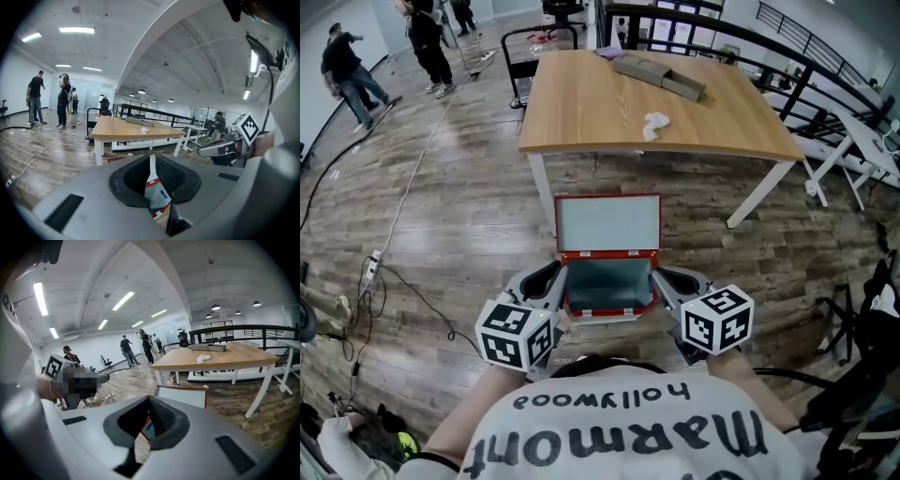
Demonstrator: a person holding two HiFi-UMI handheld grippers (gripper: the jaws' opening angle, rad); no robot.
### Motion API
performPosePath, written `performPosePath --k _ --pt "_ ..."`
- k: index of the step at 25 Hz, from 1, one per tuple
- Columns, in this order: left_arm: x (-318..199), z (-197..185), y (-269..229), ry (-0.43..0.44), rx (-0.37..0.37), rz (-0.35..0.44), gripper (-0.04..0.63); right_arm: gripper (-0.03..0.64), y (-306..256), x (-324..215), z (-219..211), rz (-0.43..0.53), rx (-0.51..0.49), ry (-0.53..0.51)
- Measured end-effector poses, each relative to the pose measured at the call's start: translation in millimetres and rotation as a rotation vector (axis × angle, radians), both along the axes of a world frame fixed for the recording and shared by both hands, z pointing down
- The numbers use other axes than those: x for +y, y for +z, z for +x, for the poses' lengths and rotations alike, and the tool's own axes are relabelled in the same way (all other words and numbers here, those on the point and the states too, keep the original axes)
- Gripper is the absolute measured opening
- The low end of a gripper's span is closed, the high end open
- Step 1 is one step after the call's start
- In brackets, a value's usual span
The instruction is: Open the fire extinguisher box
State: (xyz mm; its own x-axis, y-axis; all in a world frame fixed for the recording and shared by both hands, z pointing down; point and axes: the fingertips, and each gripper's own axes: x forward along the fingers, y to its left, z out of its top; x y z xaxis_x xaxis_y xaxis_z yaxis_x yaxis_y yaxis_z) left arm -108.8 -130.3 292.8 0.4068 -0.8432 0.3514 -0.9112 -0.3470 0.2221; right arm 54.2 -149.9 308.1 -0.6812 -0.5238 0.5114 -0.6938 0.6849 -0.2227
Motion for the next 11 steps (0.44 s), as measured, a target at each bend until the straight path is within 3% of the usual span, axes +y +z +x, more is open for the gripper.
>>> performPosePath --k 11 --pt "-0.7 -0.5 2.1 -0.005 -0.002 -0.004 0.041 0.009 5.4 -1.9 0.0 -0.012 0.006 -0.008"
